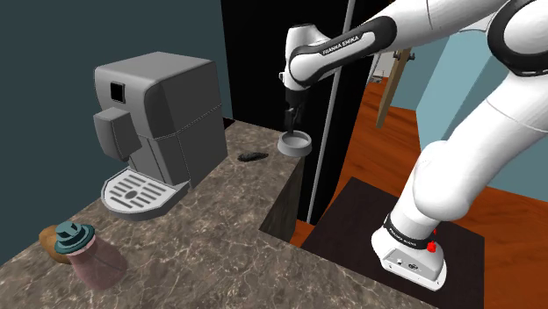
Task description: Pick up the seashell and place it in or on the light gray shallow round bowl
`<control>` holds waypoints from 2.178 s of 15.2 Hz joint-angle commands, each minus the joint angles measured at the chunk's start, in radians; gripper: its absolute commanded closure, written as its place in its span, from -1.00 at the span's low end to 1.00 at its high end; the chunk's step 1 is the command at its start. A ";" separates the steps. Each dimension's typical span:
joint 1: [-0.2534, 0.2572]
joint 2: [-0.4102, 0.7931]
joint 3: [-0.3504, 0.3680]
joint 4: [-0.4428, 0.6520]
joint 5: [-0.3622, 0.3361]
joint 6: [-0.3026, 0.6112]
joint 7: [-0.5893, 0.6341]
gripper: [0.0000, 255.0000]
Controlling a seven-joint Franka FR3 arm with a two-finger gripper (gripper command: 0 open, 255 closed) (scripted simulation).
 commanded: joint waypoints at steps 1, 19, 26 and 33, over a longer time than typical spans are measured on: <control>0.006 0.078 -0.010 0.033 0.000 0.051 -0.062 -1.00; 0.021 0.699 0.051 0.443 0.003 0.313 -0.425 -1.00; 0.013 0.764 0.054 0.447 0.008 0.375 -0.428 -1.00; 0.013 0.764 0.054 0.447 0.008 0.375 -0.428 -1.00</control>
